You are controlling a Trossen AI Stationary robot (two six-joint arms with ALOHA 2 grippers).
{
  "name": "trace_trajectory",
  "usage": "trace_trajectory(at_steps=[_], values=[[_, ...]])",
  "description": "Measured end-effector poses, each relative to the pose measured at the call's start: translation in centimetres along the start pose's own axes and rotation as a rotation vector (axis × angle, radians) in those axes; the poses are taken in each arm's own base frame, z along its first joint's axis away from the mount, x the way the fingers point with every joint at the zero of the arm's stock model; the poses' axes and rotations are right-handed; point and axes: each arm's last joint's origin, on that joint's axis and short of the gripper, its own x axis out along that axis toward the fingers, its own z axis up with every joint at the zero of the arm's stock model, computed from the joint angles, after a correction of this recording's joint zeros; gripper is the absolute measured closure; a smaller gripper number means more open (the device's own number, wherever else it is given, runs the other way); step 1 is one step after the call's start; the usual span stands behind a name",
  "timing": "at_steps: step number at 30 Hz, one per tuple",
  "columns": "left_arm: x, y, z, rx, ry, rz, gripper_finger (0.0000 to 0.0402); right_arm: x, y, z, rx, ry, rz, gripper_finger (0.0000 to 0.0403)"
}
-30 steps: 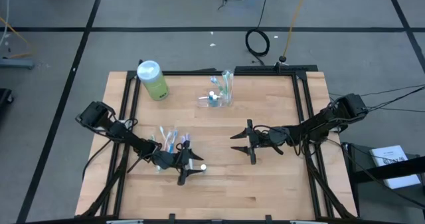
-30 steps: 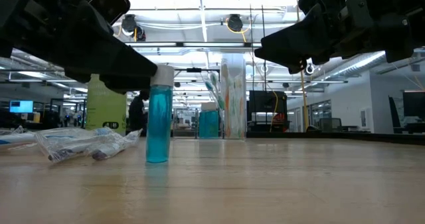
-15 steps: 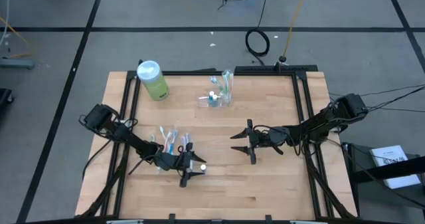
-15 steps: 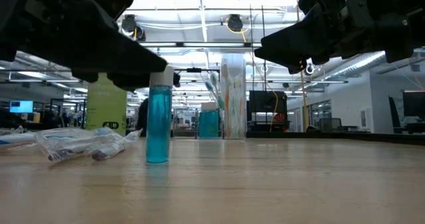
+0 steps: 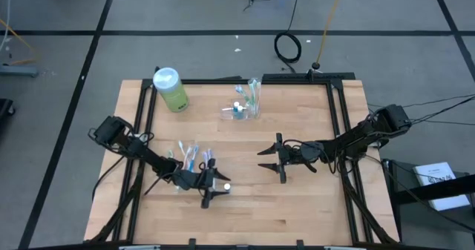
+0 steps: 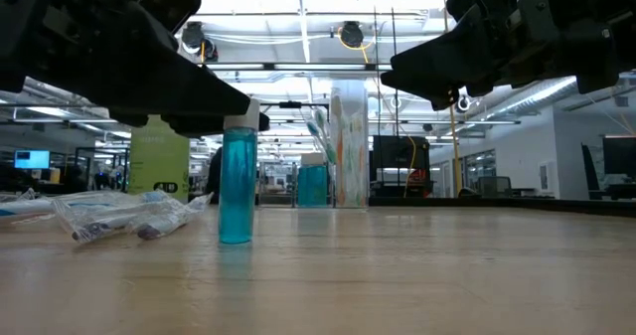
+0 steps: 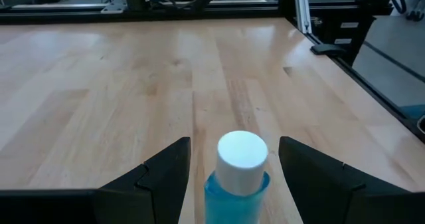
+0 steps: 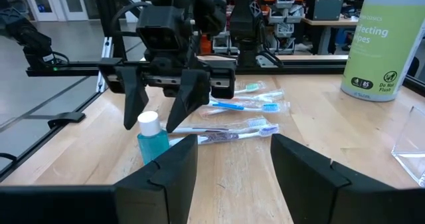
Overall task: Pick & Place toothbrushing station
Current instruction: Put the blue mouthwash into the transparent organizer
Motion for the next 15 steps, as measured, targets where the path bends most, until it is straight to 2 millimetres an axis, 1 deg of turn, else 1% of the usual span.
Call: trace_trajectory(at_steps=[5, 7, 10, 15], values=[[0.06, 0.20, -0.02, -0.004, 0.004, 0.007, 0.0167, 0.00, 0.00, 0.00, 0.000, 0.000, 0.000, 0.0220], [0.06, 0.21, -0.08, 0.000, 0.010, 0.007, 0.0177, 0.00, 0.00, 0.00, 0.000, 0.000, 0.000, 0.0220], [0.06, 0.16, -0.08, 0.002, 0.012, -0.009, 0.0213, 0.00, 0.00, 0.00, 0.000, 0.000, 0.001, 0.0220], [0.06, 0.00, -0.10, 0.006, 0.018, -0.063, 0.0291, 0.00, 0.00, 0.00, 0.000, 0.000, 0.001, 0.0220]])
